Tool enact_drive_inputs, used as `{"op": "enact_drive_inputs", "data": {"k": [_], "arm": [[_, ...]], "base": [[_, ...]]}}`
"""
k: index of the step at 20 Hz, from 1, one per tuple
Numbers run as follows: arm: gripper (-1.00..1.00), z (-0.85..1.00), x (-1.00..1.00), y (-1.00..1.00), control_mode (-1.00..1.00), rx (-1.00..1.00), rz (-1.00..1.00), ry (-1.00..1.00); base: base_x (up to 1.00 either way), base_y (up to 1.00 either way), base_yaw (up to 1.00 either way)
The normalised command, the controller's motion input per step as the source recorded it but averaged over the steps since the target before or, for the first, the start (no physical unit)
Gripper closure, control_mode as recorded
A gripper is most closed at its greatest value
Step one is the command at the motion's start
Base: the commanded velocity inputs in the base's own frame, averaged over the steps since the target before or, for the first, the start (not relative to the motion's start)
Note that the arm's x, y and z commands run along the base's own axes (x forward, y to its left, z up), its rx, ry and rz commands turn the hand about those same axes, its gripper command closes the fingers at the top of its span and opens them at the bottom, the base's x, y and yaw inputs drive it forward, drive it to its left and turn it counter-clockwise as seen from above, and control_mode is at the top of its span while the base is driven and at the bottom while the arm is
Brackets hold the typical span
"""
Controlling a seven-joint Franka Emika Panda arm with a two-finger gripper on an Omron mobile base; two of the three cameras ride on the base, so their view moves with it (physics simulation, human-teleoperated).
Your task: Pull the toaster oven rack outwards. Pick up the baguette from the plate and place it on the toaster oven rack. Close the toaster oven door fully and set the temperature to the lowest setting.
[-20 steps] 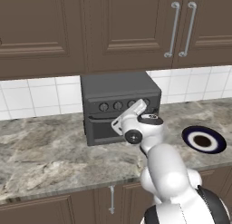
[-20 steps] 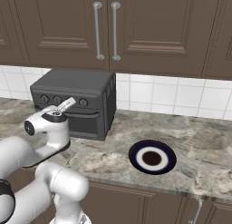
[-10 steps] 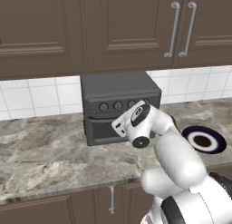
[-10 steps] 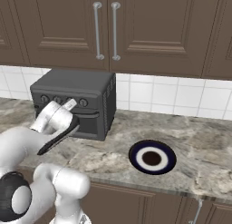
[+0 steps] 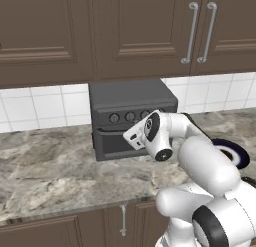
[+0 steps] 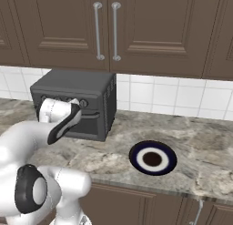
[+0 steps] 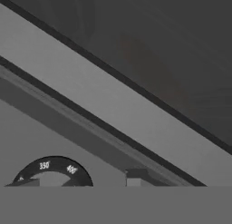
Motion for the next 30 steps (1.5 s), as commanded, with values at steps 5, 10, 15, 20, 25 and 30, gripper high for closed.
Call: {"op": "enact_drive_inputs", "data": {"k": [5,10,15,20,25,30], "arm": [[1.00,-0.05,0.44,0.01,-1.00,-0.42,0.48,-0.12],[1.00,-0.07,0.46,0.01,-1.00,-0.47,0.53,-0.12],[1.00,-0.33,0.22,0.08,-1.00,-0.67,0.62,-0.10],[1.00,-0.65,0.01,0.01,-1.00,-0.94,0.64,0.00],[1.00,-0.58,0.01,0.00,-1.00,-1.00,0.56,0.24],[1.00,-0.47,0.13,-0.04,-1.00,-1.00,0.40,0.48]], "base": [[0.00,0.00,0.00],[0.00,0.00,0.00],[0.00,0.00,0.00],[0.00,0.00,0.00],[0.00,0.00,0.00],[0.00,0.00,0.00]]}}
